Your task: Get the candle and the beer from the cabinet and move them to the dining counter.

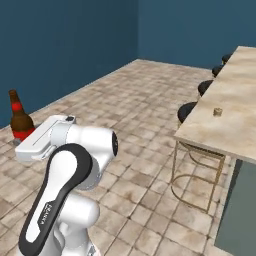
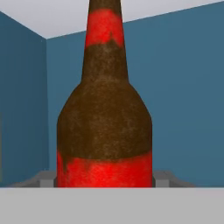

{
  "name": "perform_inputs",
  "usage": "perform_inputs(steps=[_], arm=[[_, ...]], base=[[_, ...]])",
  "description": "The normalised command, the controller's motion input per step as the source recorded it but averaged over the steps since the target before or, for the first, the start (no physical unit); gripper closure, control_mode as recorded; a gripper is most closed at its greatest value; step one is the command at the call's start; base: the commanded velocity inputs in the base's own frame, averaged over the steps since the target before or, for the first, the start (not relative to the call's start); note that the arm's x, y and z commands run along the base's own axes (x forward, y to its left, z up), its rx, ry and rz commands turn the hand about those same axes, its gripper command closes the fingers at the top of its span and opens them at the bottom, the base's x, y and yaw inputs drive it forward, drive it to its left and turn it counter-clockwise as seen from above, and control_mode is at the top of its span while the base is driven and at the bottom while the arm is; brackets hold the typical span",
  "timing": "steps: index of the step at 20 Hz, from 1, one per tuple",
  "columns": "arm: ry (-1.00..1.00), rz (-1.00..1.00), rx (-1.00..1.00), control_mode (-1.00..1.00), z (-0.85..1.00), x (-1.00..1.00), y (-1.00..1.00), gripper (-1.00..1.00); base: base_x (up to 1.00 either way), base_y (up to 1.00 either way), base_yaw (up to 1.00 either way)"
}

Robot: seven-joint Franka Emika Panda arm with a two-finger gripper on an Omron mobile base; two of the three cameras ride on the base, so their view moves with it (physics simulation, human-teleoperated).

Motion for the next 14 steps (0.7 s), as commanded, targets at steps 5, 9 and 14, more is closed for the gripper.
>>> perform_inputs(steps=[5, 9, 14], arm=[[0.0, 0.0, 0.0, 1.0, 0.0, 0.0, 0.0, 1.0], [0.0, 0.0, 0.0, 1.0, 0.0, 0.0, 0.0, 1.0], [0.0, 0.0, 0.0, 1.0, 0.0, 0.0, 0.0, 1.0]], base=[[0.68, 0.89, -0.41], [0.69, 0.89, -0.41], [0.76, 0.86, -0.41]])
